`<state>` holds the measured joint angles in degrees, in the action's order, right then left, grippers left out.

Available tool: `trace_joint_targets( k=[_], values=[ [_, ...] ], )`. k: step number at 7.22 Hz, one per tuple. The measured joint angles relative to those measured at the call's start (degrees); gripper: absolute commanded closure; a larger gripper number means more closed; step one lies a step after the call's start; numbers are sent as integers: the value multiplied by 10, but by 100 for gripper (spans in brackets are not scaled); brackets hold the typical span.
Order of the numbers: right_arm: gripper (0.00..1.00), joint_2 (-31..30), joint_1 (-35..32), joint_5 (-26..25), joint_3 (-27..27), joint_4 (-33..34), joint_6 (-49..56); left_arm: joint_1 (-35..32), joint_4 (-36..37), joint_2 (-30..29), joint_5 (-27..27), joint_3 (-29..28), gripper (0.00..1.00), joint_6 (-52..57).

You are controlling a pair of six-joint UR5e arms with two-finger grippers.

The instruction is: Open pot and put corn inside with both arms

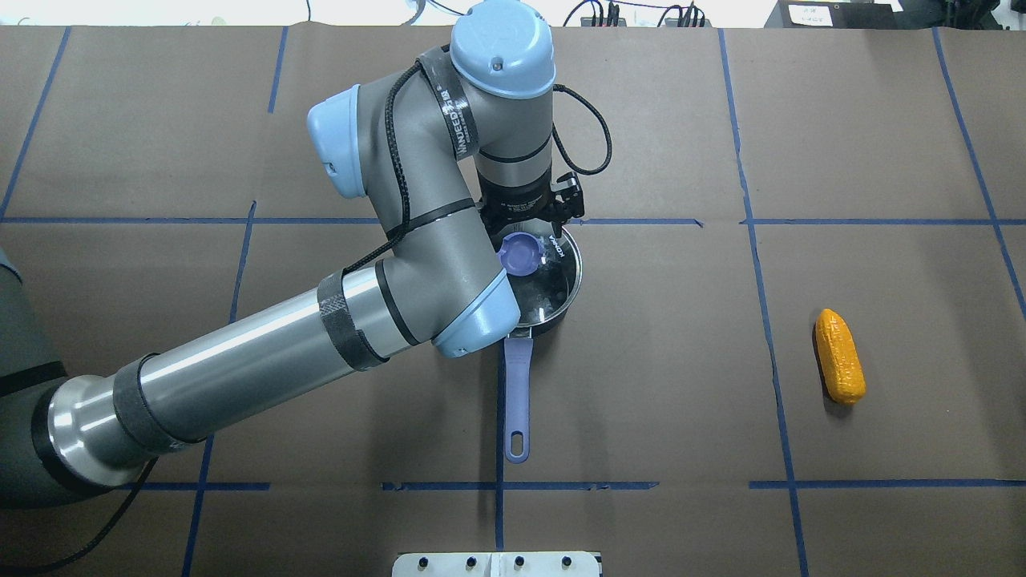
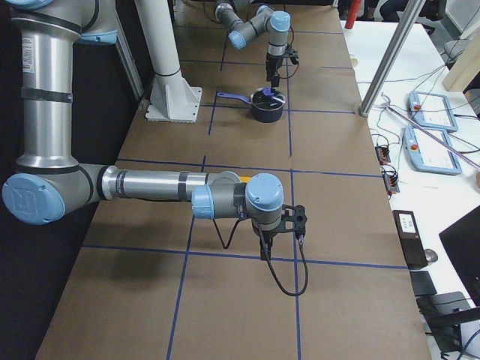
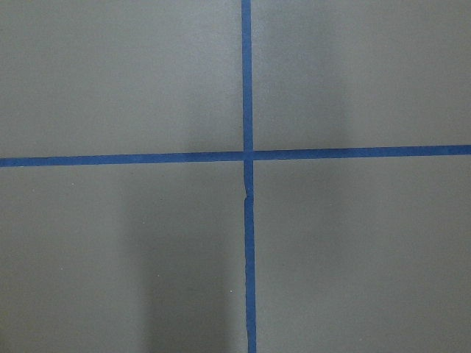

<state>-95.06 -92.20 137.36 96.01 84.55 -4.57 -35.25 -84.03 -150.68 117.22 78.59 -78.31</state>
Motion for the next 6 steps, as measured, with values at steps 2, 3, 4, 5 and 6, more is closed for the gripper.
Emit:
trace_joint_targets(
  k=[2,3,4,5,6],
  values=[
    [0,0,0,0,1,0,0,9,-7,0,-5,-11,0,-2],
    [0,0,0,0,2,0,0,12,-8,0,-7,-14,0,-2],
    [0,1,0,1,3,0,0,15,-8,1,-8,-16,0,-2],
    [0,1,0,1,3,0,0,17,-8,1,-9,-18,2,-2],
    [0,1,0,1,3,0,0,18,-9,2,-9,-21,23,-2]
  ],
)
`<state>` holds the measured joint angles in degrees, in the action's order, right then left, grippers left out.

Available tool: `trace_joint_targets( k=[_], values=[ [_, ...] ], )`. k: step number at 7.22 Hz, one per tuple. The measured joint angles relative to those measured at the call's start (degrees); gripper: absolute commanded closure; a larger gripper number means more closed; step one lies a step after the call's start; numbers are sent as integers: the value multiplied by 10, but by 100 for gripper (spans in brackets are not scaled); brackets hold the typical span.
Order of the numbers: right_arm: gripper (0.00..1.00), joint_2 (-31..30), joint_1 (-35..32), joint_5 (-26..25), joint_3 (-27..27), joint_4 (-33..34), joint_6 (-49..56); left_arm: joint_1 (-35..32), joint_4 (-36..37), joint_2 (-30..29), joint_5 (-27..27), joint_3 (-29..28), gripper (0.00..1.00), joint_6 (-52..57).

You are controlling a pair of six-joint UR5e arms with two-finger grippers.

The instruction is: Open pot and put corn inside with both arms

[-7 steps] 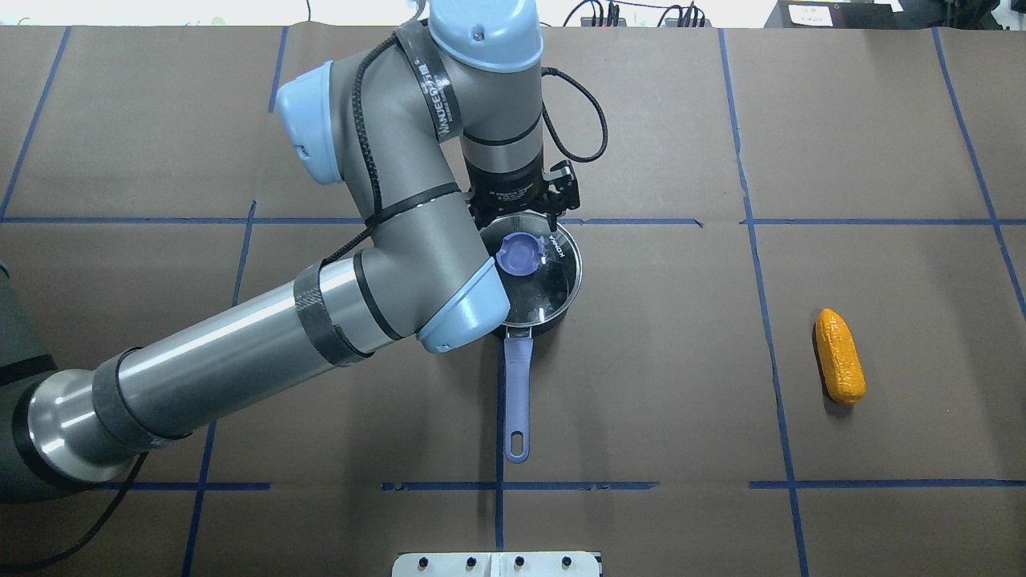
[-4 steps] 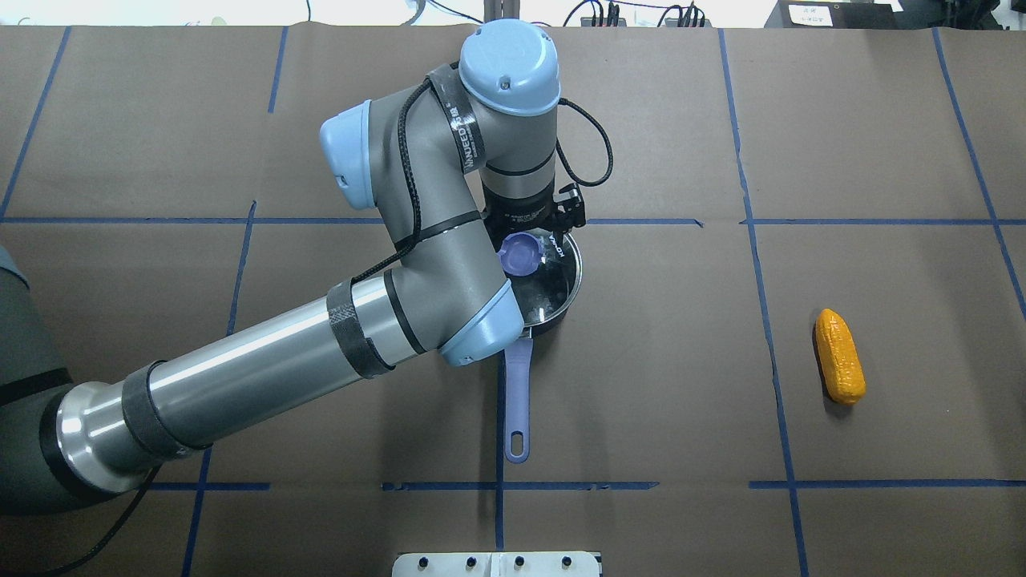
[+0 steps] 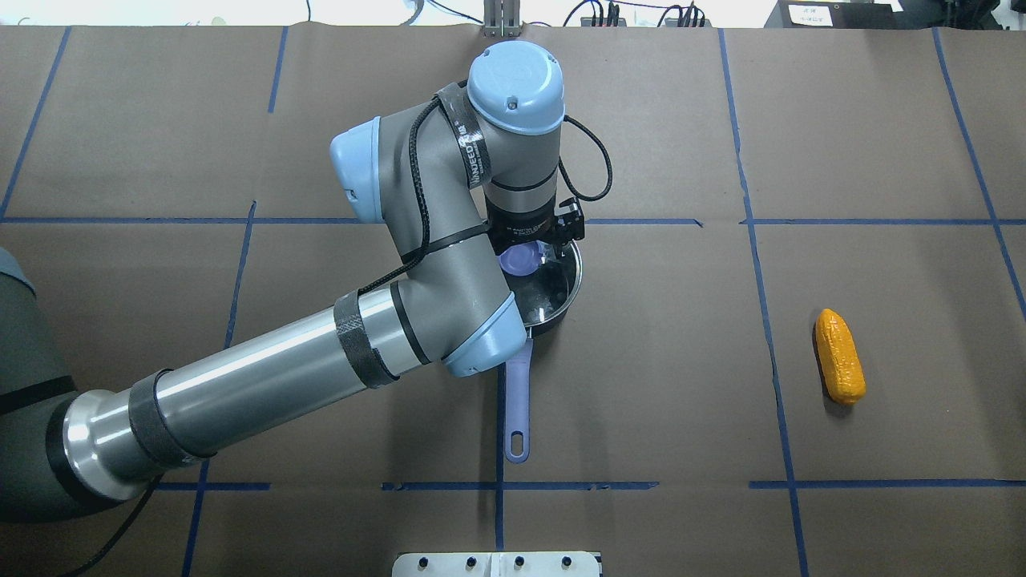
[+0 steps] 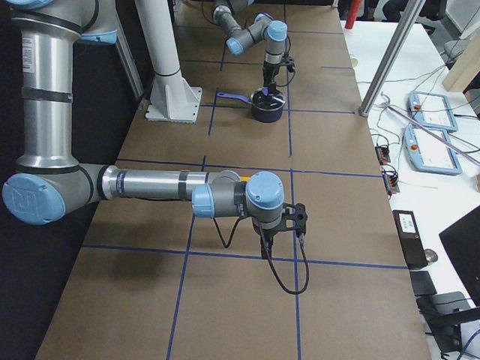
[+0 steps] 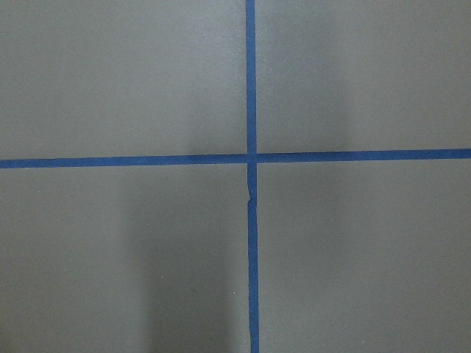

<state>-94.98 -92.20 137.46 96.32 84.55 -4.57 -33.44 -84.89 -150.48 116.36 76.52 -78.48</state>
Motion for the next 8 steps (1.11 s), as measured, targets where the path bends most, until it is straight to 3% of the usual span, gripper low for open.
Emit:
trace_joint_targets(
  k=[2,3,8],
  values=[
    [0,1,0,0,0,0,0,1,-1,1,0,0,64,3],
    [0,2,0,0,0,0,0,1,-1,2,0,1,76,5],
    [0,2,0,8,3,0,1,-22,47,29,1,93,81,8]
  ],
)
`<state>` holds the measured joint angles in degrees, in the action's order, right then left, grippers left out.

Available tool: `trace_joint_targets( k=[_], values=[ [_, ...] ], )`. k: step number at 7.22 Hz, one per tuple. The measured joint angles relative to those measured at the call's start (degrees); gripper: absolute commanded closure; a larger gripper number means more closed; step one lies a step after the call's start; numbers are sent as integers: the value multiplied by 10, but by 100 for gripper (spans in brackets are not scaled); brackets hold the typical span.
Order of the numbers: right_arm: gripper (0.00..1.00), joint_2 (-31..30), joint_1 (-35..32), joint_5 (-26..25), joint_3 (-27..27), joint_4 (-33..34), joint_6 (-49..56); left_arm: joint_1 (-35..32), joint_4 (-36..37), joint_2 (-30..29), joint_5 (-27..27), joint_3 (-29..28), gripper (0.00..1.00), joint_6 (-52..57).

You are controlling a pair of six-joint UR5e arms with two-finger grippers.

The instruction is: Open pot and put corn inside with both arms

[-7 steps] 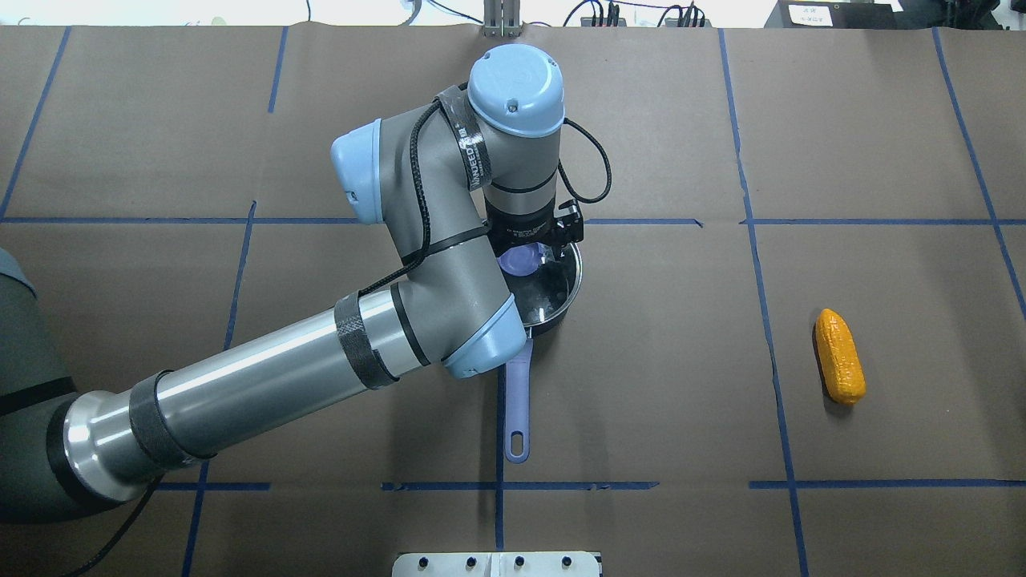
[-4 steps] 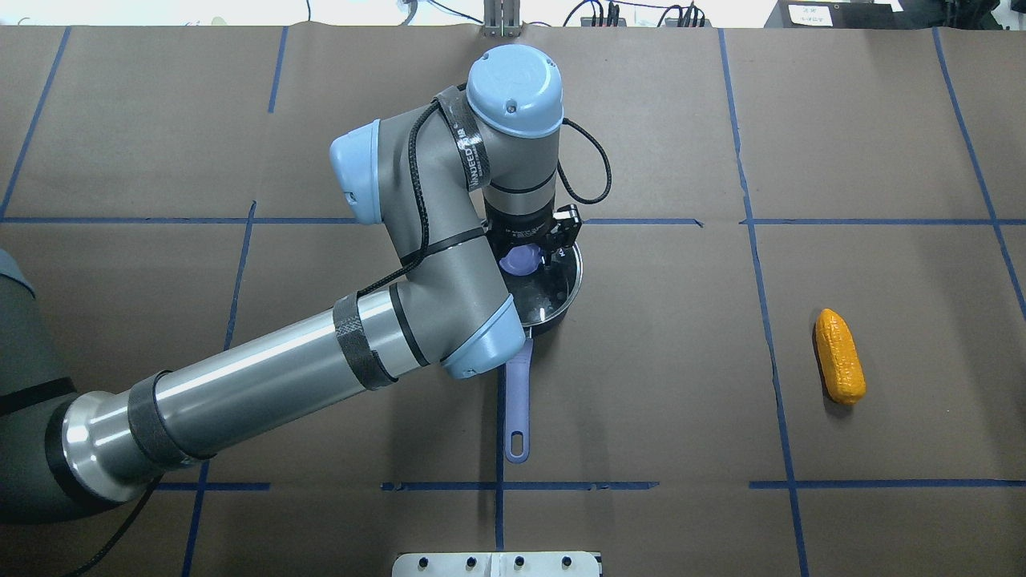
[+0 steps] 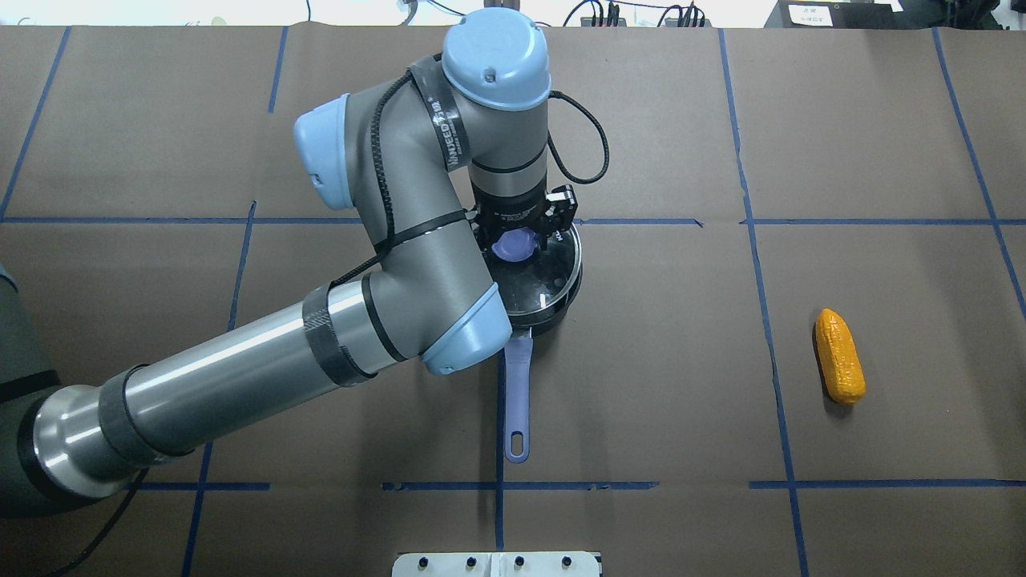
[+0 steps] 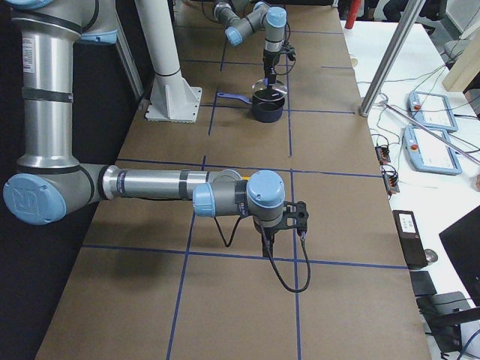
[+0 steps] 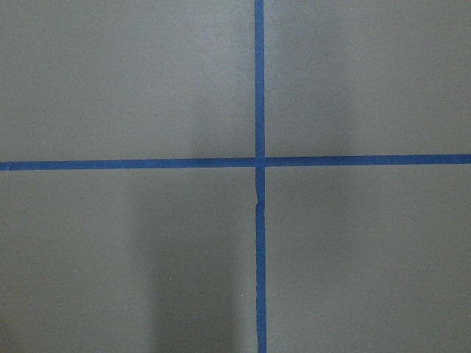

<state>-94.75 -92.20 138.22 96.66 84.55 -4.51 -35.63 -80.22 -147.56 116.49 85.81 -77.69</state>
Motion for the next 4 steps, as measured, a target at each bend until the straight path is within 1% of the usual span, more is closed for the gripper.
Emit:
trace_joint_targets(
  k=[1,3,4],
  values=[
    [0,0,0,4,4,0,0,-9,3,29,1,31,81,7],
    [0,-1,3,16,17,1,-8,-33,4,117,3,112,81,51],
    [0,-2,17,16,37,1,-43,-44,4,157,4,145,81,76]
  ],
)
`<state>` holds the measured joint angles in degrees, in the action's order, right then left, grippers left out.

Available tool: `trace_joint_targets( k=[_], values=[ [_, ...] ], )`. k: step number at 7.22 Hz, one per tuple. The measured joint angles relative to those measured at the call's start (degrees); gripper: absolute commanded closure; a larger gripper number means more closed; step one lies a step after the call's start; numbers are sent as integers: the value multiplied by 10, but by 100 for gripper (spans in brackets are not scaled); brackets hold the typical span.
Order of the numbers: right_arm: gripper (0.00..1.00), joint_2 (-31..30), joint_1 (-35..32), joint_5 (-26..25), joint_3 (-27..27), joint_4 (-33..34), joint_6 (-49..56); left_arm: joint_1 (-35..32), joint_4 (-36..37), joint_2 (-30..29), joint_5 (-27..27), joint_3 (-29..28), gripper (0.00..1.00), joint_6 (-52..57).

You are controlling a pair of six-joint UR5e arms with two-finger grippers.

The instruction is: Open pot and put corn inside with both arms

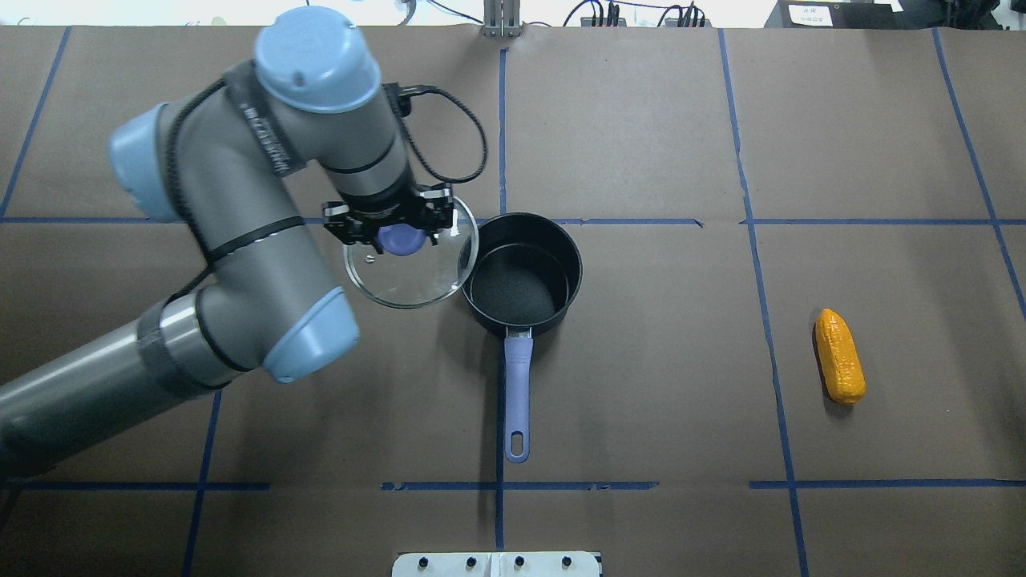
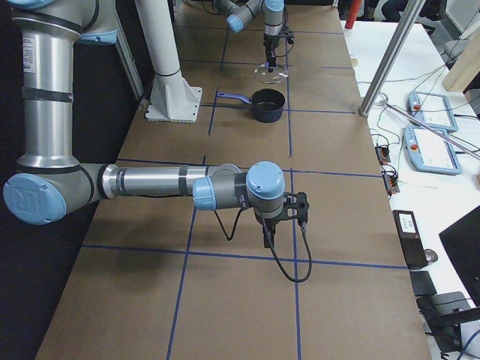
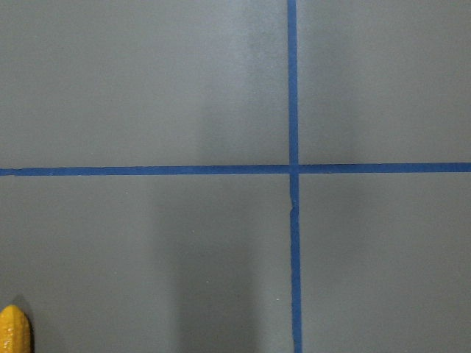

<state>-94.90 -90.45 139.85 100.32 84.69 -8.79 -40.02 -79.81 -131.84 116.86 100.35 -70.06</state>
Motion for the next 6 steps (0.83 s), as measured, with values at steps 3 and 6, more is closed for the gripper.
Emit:
trace_joint_targets(
  k=[3,6],
  values=[
    [0,1,94,-6,65,-39,-193,-10,-9,70,1,36,80,38],
    [0,0,199,-47,76,-143,-371,-3,-53,115,-1,23,80,37]
  ],
)
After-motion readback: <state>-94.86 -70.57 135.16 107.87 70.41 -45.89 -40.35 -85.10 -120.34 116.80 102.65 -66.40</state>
